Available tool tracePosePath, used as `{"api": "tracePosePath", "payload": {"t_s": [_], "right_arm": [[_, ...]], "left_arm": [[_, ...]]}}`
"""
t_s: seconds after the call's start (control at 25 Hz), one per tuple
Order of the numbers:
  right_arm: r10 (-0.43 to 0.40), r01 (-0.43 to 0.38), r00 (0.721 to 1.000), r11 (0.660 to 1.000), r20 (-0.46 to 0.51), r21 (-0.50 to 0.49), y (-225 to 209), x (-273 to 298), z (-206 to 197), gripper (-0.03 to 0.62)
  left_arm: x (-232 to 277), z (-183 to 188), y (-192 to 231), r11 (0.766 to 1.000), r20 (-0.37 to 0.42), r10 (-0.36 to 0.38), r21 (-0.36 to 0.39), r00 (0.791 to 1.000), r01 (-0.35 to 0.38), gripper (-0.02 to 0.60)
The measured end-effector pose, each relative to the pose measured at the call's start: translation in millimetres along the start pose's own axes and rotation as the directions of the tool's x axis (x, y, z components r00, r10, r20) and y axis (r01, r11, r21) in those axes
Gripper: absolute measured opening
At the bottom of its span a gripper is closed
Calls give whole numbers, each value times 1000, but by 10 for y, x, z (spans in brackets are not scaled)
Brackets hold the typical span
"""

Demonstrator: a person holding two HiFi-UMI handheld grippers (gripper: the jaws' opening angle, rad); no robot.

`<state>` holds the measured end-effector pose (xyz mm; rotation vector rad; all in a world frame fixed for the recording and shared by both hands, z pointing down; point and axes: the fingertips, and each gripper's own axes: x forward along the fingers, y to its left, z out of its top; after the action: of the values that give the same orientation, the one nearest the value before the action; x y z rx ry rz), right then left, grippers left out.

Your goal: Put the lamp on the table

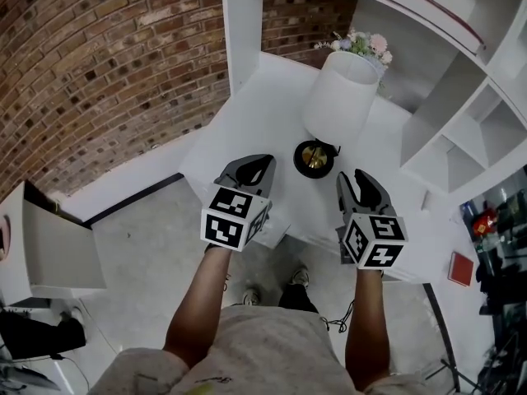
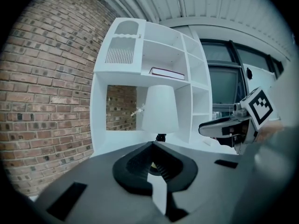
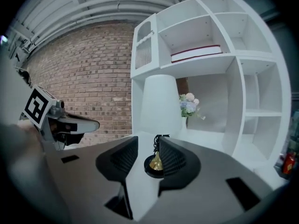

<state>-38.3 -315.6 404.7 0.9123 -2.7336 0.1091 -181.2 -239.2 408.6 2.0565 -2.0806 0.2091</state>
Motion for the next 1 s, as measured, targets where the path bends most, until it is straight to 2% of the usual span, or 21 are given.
{"api": "tracePosePath", "payload": {"t_s": [0.24,0.36,0.56,0.76,1.0], "right_arm": [[-27,27,1000,999,9,-24,103,-132,44,81],[-36,36,999,999,15,-29,128,-192,69,51],[-41,42,999,998,19,-38,165,-275,80,31],[-56,57,998,998,20,-39,130,-350,62,4],[-67,68,998,997,20,-41,104,-401,47,3]], "left_arm": [[-116,-2,-4,1000,-4,-29,3,1000,29,-3],[-159,46,15,1000,20,-27,-14,999,27,-3],[-212,134,-26,999,54,-39,-17,998,40,-3],[-203,103,-117,999,32,-43,28,999,42,-3],[-214,93,-152,999,29,-50,20,998,50,-3]]}}
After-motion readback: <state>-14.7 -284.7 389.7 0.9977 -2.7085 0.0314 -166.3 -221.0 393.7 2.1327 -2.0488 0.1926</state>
